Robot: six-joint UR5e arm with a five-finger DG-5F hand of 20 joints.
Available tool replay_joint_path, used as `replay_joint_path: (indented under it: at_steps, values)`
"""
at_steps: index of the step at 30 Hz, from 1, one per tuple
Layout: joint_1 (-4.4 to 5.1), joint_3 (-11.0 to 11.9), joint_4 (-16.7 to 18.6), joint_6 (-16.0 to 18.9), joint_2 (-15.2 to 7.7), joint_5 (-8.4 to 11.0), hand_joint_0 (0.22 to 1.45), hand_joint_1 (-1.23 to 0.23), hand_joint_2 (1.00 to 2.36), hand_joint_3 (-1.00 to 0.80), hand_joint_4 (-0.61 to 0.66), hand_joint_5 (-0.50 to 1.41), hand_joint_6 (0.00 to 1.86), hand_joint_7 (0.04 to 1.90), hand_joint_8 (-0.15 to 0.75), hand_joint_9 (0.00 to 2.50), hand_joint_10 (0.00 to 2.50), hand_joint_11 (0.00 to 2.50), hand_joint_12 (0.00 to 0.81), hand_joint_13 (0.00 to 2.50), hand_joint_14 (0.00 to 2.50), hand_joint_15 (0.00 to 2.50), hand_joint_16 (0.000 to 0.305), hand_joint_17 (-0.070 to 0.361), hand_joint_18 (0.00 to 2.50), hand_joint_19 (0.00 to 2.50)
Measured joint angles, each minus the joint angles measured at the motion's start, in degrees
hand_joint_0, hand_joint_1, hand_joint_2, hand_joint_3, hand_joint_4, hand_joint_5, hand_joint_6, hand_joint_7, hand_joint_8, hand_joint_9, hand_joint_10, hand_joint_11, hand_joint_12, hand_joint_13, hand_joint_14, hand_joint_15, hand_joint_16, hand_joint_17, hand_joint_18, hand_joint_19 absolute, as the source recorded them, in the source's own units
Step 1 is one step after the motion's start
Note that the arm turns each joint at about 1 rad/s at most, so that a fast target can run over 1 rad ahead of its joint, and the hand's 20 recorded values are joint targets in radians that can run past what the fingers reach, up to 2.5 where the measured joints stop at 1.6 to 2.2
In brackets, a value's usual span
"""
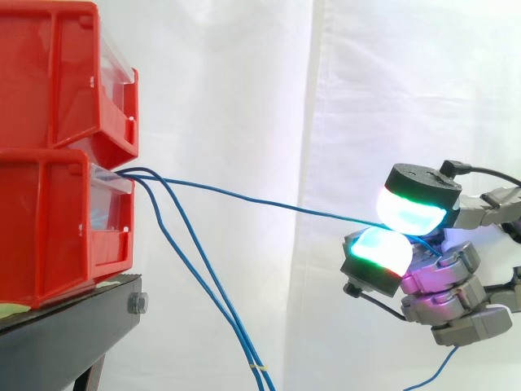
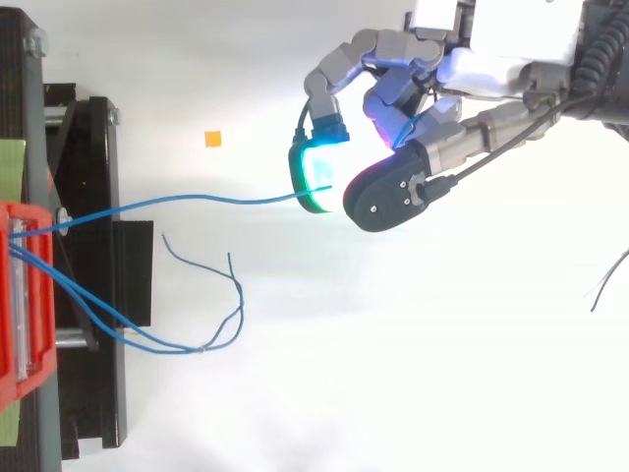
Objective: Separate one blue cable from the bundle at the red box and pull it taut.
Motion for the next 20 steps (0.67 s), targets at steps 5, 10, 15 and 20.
replay_joint_path:
  at_steps: [5,10,15,20]
  values:
    - [0.00,0.0,0.0,0.0,0.0,0.00,0.63,-0.75,1.02,-0.22,-0.06,-0.12,0.89,1.21,0.294,0.89,1.86,1.62,0.367,0.59,2.50,1.57,0.035,0.080,1.24,2.01]
    - [0.00,0.0,0.0,0.0,0.0,0.00,0.64,-0.75,1.02,-0.23,-0.07,-0.12,0.89,1.21,0.288,0.89,1.85,1.64,0.364,0.59,2.50,1.59,0.035,0.079,1.23,2.02]
    - [0.00,0.0,0.0,0.0,0.0,0.00,0.64,-0.75,1.02,-0.23,-0.07,-0.12,0.89,1.20,0.295,0.89,1.85,1.64,0.364,0.59,2.50,1.57,0.035,0.079,1.23,2.03]
    - [0.00,0.0,0.0,0.0,0.0,0.00,0.64,-0.75,1.02,-0.22,-0.07,-0.12,0.89,1.20,0.296,0.90,1.84,1.64,0.367,0.60,2.50,1.58,0.035,0.078,1.24,2.01]
